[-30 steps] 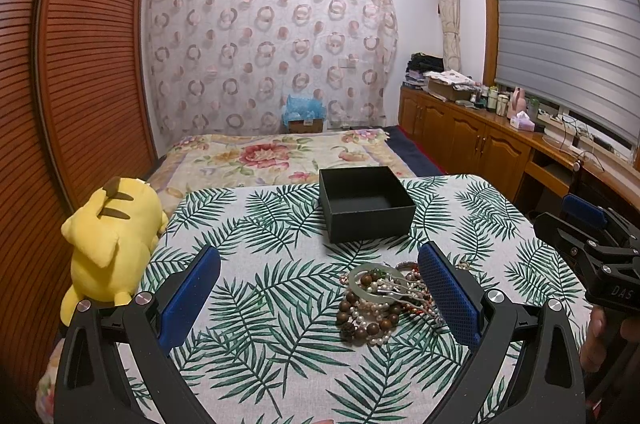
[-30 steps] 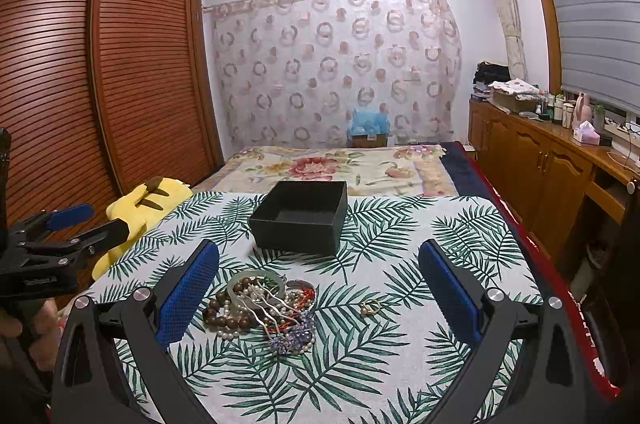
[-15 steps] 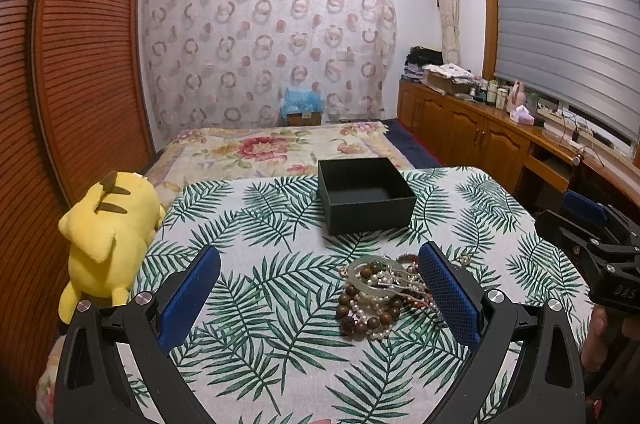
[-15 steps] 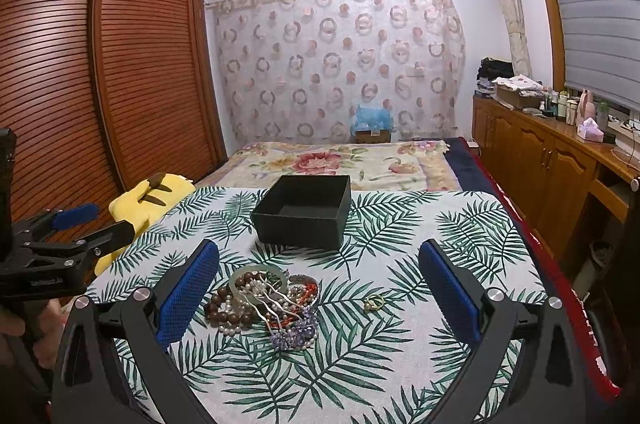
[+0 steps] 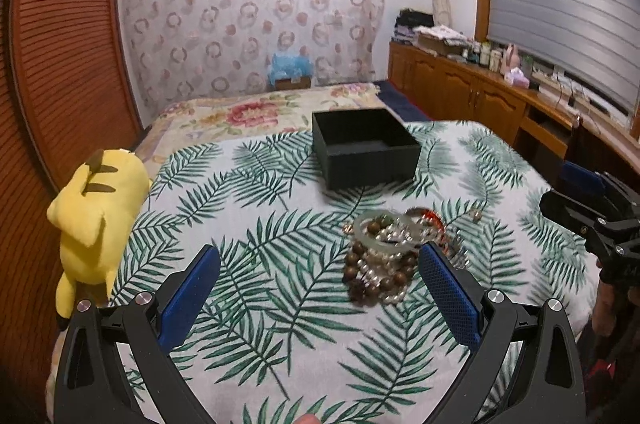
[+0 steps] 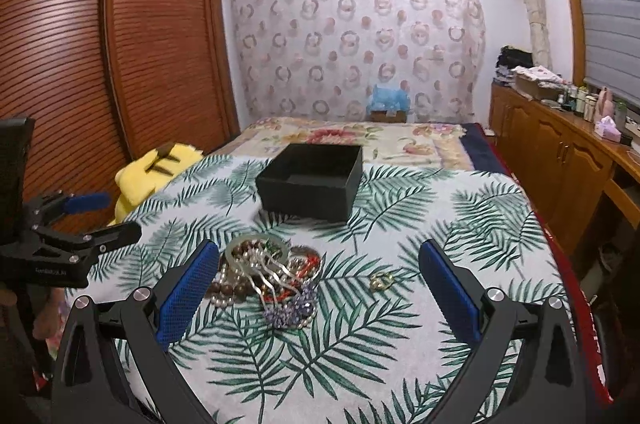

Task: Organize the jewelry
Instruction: 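Move both grippers down toward the tangled jewelry pile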

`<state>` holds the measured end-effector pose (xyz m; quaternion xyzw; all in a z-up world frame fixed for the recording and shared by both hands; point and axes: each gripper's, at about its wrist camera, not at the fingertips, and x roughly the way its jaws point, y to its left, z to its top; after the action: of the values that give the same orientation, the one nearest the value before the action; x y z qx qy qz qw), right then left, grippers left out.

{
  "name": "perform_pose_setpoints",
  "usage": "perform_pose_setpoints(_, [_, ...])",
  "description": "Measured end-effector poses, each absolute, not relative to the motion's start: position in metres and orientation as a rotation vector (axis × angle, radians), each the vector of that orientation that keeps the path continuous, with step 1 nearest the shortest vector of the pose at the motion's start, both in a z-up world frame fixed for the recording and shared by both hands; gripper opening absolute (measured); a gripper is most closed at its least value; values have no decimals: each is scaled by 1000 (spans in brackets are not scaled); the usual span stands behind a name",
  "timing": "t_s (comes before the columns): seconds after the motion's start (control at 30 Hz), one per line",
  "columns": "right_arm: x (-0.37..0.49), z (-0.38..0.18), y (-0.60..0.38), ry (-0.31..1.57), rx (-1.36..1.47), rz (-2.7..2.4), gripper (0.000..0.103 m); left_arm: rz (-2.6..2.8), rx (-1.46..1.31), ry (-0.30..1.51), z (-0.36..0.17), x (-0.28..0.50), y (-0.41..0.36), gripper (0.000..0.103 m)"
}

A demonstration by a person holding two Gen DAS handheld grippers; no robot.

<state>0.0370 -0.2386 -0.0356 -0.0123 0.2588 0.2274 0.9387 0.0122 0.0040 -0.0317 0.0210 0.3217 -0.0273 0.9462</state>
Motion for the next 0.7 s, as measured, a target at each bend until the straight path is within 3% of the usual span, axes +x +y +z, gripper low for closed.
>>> perform_pose_setpoints(0.7, [84,-108,-197,809,-128,662,87,-120,92,817,-76,36,18,96])
